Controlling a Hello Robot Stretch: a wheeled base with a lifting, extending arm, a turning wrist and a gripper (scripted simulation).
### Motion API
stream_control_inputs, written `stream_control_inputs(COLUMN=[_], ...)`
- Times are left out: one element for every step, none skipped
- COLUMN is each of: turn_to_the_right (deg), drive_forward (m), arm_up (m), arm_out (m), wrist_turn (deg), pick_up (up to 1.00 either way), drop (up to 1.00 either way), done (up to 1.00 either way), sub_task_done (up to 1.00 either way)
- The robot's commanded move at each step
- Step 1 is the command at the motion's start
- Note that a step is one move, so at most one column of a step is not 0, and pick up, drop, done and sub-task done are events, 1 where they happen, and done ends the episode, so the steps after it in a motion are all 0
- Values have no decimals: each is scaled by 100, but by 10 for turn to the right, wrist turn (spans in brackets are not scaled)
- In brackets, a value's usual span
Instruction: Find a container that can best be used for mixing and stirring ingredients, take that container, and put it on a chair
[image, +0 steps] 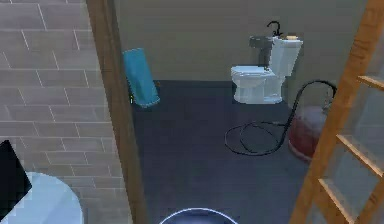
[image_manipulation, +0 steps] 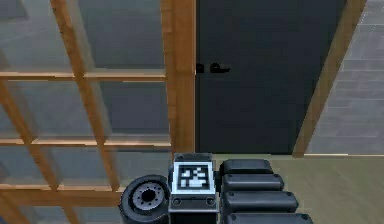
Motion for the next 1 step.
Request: stream_control_inputs(turn_to_the_right=[90], drive_forward=[0], arm_up=[0], arm_out=[0], wrist_turn=[0], pick_up=[0], drop=[0], done=[0], sub_task_done=[0])
